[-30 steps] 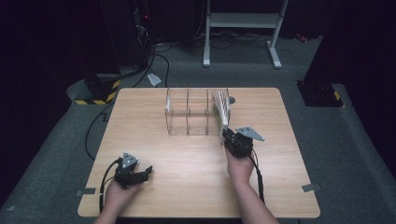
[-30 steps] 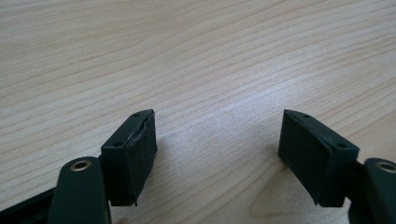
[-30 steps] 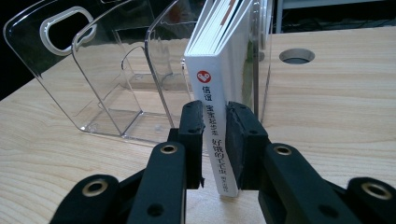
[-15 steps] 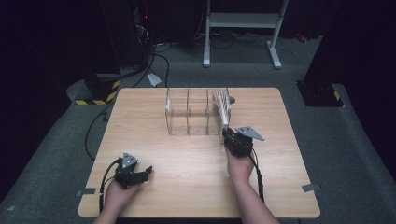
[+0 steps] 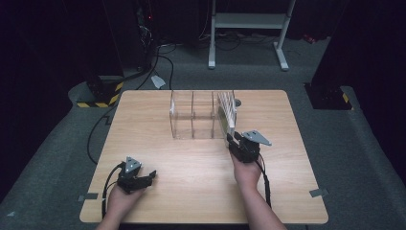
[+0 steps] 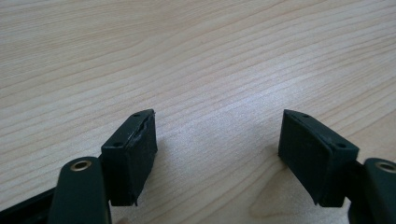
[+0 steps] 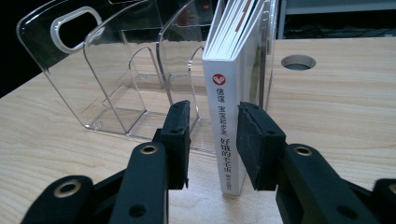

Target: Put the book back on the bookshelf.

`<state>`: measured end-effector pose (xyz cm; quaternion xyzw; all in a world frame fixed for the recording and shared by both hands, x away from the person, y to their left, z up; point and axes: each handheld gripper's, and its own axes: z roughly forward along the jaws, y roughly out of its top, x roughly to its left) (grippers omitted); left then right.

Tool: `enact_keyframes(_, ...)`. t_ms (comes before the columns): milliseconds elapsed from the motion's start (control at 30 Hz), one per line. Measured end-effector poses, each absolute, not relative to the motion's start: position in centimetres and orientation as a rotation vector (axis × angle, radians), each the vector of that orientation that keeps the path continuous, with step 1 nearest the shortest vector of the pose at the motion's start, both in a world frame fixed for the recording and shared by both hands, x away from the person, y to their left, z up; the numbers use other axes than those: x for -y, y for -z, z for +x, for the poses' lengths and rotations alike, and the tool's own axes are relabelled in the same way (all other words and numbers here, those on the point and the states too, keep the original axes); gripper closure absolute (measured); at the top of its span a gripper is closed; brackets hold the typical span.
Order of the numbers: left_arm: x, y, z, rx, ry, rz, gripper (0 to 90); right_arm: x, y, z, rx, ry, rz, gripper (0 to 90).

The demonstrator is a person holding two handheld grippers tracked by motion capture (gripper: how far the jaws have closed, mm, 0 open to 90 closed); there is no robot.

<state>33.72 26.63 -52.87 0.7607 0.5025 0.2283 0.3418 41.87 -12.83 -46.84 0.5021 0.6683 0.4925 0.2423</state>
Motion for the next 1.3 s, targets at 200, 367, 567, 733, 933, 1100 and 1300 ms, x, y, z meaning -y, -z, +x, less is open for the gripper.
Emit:
enact_keyframes(200,-26.6,52.9,33.7,-1.307,-0.593,1.978,27.9,12.9,46.7,41.4,-1.853,-1.33,1.34,57.5)
enact_keyframes(367,-26.6,52.9,33.7,-1.306,-0.594,1.978,28.0,13.4,46.7,40.8,-1.878,-1.318,1.327,45.5)
enact_keyframes(567,-26.6,52.9,33.7,-1.307,-0.594,1.978,27.9,15.3,47.0,39.9,-1.912,-1.289,1.306,35.5)
enact_keyframes(733,-26.6,52.9,33.7,-1.307,-0.594,1.978,27.9,17.3,47.6,39.3,-1.949,-1.21,1.309,30.7)
enact_keyframes(933,-26.6,52.9,33.7,-1.306,-0.594,1.979,27.9,21.0,49.4,38.3,-1.959,-1.062,1.339,27.8)
enact_keyframes(1100,-26.6,52.9,33.7,-1.305,-0.596,1.981,28.0,24.3,50.7,37.7,-1.978,-0.936,1.462,24.0)
enact_keyframes(1300,-26.6,52.9,33.7,-1.307,-0.595,1.98,27.9,25.7,52.3,37.5,-1.987,-0.832,1.54,22.4)
